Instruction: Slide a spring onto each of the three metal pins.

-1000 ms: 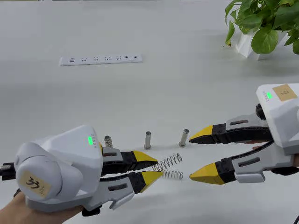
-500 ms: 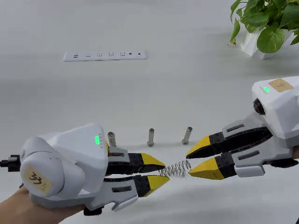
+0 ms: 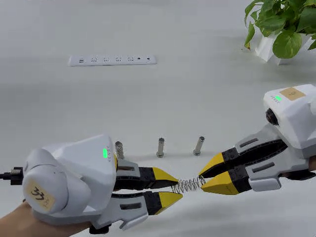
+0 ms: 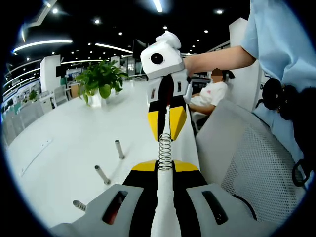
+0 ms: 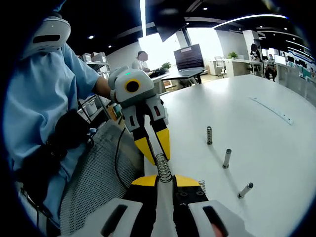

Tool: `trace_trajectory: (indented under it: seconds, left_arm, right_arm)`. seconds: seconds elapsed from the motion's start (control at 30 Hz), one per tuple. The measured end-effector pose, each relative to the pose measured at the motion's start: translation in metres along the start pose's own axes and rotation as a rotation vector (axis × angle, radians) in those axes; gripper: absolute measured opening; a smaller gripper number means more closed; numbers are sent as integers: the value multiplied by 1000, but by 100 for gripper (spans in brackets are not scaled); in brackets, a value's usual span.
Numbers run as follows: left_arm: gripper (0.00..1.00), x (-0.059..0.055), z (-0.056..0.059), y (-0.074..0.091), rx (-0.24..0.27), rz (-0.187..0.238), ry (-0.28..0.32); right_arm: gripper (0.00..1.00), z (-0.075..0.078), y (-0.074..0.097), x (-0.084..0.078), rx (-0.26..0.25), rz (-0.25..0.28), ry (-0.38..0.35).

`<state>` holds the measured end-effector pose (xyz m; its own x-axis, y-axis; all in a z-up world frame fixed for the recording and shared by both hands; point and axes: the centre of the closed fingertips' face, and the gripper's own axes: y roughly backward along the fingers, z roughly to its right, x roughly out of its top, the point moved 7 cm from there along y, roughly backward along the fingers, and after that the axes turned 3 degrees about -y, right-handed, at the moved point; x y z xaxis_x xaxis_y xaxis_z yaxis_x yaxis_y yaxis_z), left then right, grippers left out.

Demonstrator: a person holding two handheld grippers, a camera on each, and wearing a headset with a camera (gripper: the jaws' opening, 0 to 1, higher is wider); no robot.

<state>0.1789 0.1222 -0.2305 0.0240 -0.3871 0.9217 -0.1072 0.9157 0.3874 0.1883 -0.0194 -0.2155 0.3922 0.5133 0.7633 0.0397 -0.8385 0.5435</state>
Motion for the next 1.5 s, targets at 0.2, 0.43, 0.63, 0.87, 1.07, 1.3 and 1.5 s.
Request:
trace_trajectory:
  seconds: [0.2, 0.43, 0.63, 0.87, 1.07, 1.3, 1.5]
  left_arm:
    - [7, -2, 1, -3, -2, -15, 8]
    - [7, -8, 2, -11, -3, -42, 29]
    - [7, -11, 1, -19, -3, -58, 59]
    - [7, -12, 1, -23, -1, -53, 102]
    - [7, -12, 1, -24, 4, -39, 126]
    - [7, -12, 2, -22, 7, -32, 133]
    - [7, -12, 2, -21, 11, -38, 108]
  right_arm:
    - [7, -2, 0, 1, -11, -17, 20]
    - [7, -6, -2, 7, -48, -58, 82]
    - [7, -5, -3, 11, -77, -127, 171]
    - [7, -7, -4, 18, -103, -174, 263]
    - [7, -8, -3, 21, -101, -199, 292]
    - [7, -10, -5, 22, -103, -211, 307]
    - [11, -9, -5, 22, -116, -229, 312]
